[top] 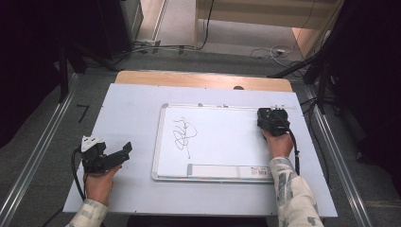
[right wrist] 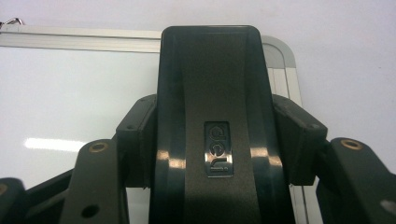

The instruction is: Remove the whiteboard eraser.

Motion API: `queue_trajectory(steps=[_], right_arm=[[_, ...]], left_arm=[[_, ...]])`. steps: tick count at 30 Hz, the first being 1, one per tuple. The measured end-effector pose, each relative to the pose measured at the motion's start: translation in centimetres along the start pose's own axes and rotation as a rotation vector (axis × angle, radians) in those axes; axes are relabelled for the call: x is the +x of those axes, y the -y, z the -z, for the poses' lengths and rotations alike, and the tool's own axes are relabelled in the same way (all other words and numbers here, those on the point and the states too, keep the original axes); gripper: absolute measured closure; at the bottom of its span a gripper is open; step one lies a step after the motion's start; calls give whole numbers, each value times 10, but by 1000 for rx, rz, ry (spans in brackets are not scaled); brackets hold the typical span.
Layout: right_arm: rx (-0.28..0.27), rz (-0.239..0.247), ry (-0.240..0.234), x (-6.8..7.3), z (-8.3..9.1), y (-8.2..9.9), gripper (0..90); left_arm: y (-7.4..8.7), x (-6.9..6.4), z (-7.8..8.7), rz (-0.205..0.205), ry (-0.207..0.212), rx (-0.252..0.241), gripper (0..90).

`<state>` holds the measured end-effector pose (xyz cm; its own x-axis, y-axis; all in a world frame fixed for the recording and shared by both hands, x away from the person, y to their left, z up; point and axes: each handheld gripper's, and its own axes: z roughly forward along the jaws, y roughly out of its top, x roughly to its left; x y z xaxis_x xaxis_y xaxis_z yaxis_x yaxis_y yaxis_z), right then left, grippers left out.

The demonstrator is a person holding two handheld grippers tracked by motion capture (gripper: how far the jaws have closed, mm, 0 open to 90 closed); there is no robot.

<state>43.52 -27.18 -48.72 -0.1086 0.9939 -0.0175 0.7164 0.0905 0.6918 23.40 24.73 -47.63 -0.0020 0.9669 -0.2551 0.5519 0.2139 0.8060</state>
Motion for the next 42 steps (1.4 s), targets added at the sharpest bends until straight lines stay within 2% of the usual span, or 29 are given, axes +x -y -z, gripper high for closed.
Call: queue_trajectory(steps=[11,23,28,32,34,36,42], right_arm=[[5,2,8,2,3,1,377],[17,12,-17,4,13,10,378],[27,36,-34,6,19,15,379],[29,35,-26,8,22,16,380],[-45,26,-42,9,35,12,380],[-73,18,-67,10,48,5,381],[-85,26,-88,11,64,-1,380]], left_arm=[[0,2,1,12,1,0,55],[0,1,1,15,4,-1,55],[0,1,0,15,3,3,55],[-1,1,0,16,4,1,55],[-1,1,0,18,5,-1,61],[-1,1,-1,13,5,2,61],[0,0,-1,14,7,2,61]])
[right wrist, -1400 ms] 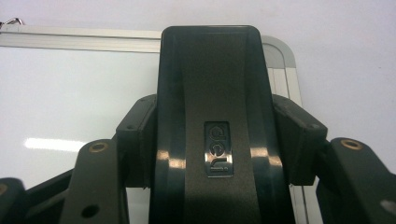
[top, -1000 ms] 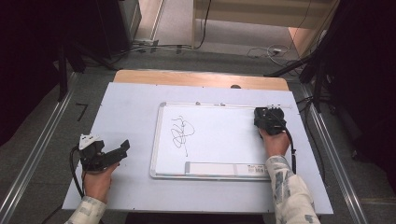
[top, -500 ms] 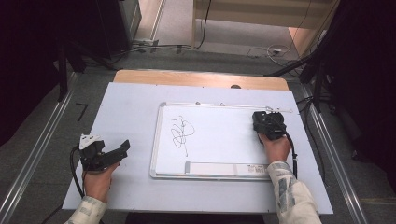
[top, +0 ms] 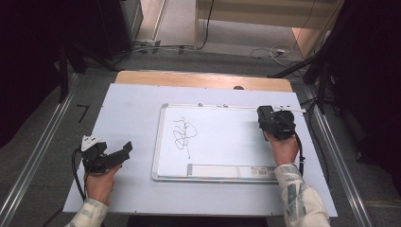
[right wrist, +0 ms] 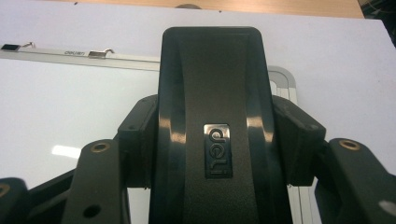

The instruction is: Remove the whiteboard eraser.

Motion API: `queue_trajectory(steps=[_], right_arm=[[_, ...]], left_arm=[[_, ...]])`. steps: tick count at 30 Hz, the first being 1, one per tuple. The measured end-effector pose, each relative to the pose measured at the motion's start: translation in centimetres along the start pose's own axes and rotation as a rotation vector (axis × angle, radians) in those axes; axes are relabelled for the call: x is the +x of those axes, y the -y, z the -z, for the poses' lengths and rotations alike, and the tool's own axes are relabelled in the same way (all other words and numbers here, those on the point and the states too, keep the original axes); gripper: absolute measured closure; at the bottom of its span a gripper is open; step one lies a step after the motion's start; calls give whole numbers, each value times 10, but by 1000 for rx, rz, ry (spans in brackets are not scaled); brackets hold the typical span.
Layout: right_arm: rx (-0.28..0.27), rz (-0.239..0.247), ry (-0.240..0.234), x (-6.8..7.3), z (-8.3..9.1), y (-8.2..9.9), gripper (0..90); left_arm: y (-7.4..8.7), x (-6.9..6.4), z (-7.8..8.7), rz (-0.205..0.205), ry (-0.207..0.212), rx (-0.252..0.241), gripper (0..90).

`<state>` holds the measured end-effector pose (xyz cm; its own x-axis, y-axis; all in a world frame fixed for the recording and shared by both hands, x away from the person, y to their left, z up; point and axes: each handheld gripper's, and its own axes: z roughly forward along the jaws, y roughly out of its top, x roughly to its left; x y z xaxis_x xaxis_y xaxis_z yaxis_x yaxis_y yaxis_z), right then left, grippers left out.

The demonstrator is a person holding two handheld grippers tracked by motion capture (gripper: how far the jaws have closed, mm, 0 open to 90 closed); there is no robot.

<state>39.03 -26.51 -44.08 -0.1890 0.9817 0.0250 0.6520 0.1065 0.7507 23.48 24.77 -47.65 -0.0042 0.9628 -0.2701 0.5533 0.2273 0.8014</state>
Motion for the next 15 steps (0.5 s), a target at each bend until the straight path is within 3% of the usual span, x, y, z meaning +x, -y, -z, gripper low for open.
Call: queue_trajectory(steps=[15], right_arm=[[-2,24,-60,18,9,9,379]], left_arm=[[0,1,-1,2,4,2,61]])
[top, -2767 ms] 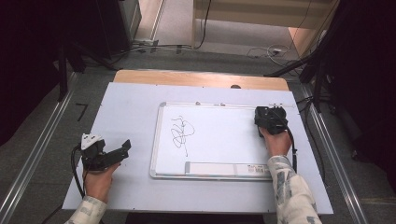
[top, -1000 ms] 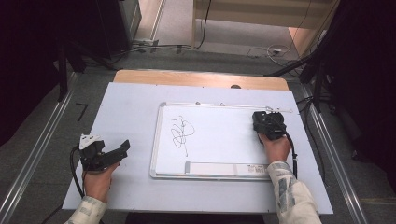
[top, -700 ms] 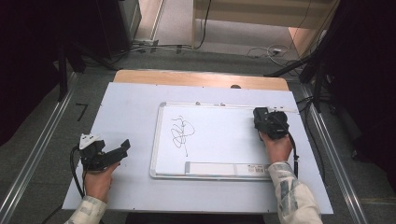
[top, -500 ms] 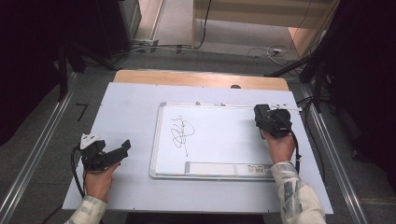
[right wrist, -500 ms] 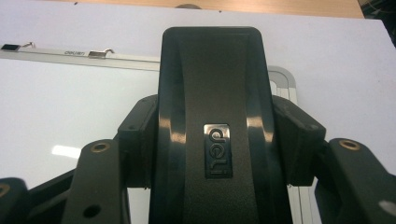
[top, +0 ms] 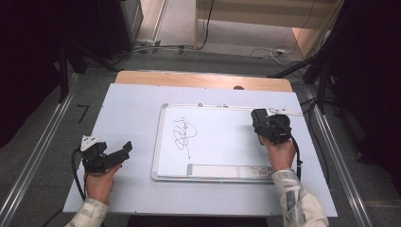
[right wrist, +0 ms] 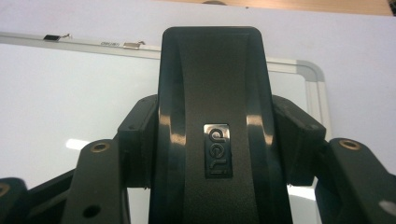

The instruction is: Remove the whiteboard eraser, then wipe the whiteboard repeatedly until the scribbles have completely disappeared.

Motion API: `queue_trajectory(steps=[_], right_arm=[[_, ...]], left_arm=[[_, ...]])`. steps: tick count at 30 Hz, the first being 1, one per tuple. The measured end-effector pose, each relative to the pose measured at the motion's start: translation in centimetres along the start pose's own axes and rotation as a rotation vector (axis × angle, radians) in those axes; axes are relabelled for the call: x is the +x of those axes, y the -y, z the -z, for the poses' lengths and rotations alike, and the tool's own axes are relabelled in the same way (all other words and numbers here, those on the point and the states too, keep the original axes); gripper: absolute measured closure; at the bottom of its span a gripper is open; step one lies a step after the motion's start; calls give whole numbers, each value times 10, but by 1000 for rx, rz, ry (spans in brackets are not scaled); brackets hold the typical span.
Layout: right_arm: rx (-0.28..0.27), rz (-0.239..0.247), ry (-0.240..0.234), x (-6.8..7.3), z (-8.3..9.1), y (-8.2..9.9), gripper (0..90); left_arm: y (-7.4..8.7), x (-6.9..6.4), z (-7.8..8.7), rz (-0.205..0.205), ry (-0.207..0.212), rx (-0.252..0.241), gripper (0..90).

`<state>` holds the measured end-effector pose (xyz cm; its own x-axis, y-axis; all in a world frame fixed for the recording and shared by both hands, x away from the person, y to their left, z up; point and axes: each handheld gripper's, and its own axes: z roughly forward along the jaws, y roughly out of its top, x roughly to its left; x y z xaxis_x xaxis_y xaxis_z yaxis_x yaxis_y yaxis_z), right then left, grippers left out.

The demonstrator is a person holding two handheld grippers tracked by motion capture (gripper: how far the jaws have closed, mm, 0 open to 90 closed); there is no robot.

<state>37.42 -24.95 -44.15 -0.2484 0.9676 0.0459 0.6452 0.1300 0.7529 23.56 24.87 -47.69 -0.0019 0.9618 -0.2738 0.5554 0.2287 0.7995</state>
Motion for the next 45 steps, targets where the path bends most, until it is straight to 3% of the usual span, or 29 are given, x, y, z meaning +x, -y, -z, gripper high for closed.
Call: queue_trajectory(steps=[18,22,35,36,41,44,45], right_arm=[[11,45,-44,20,-5,2,378],[18,61,-63,30,-8,1,378],[39,120,-139,80,-18,2,378],[43,132,-150,89,-19,2,379],[49,156,-183,109,-22,2,379],[58,186,-214,133,-27,3,379],[58,186,-214,133,-27,3,379]], left_arm=[[1,0,1,1,-2,-7,61],[1,0,1,1,-1,-4,61],[1,-1,3,-8,3,-6,61],[1,-1,3,-9,3,-6,61],[1,-1,3,-7,6,-6,61],[1,-1,3,-8,6,-7,61],[1,-2,3,-8,7,-6,61]])
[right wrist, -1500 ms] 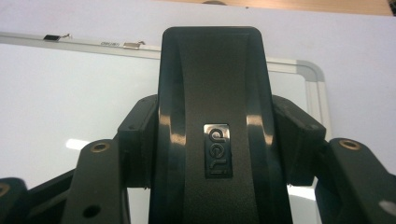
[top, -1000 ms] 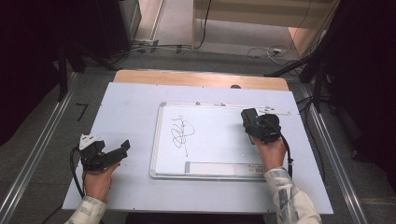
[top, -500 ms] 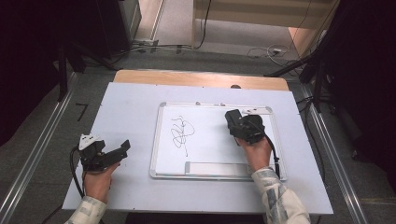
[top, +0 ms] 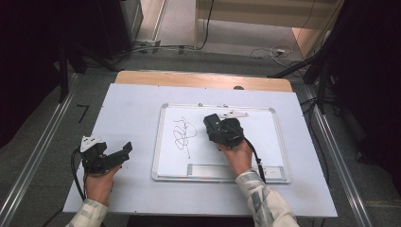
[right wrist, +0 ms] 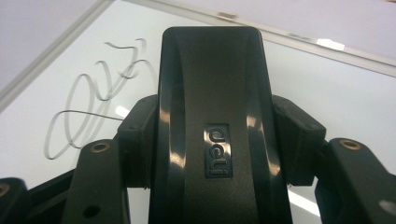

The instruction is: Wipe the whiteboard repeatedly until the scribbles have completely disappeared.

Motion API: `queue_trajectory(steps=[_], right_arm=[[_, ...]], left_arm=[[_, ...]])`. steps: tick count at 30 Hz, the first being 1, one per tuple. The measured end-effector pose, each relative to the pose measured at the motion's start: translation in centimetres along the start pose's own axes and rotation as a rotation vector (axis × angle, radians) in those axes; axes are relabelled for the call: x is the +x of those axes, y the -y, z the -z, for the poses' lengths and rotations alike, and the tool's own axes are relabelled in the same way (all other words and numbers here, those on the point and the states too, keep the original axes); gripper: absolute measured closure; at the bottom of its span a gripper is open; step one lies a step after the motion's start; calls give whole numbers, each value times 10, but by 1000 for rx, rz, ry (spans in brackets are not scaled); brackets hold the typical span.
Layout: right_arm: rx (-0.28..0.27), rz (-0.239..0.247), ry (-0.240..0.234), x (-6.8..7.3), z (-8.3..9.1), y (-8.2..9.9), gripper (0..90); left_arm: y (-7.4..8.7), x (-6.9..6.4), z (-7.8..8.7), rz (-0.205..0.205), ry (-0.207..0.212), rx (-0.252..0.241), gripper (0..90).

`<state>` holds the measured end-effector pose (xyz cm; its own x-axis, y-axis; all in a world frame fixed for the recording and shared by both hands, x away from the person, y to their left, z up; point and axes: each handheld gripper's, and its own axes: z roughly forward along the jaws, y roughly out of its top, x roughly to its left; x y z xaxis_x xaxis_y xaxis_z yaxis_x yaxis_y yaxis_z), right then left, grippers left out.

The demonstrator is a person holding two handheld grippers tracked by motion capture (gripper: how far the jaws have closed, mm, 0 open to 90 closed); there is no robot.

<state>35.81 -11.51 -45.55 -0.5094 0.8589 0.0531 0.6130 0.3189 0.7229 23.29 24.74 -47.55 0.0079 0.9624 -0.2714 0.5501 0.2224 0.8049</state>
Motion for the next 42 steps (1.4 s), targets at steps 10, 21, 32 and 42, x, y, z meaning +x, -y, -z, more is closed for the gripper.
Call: queue_trajectory(steps=[10,21,32,42], right_arm=[[33,59,-59,42,-21,-1,378],[50,100,-90,80,-33,2,378],[80,182,-43,105,-48,12,378],[80,173,-24,88,-54,4,377]], left_arm=[[1,1,1,-3,2,1,61],[1,2,2,-3,0,0,61],[1,3,2,4,0,-5,61],[2,6,5,12,-6,-3,61]])
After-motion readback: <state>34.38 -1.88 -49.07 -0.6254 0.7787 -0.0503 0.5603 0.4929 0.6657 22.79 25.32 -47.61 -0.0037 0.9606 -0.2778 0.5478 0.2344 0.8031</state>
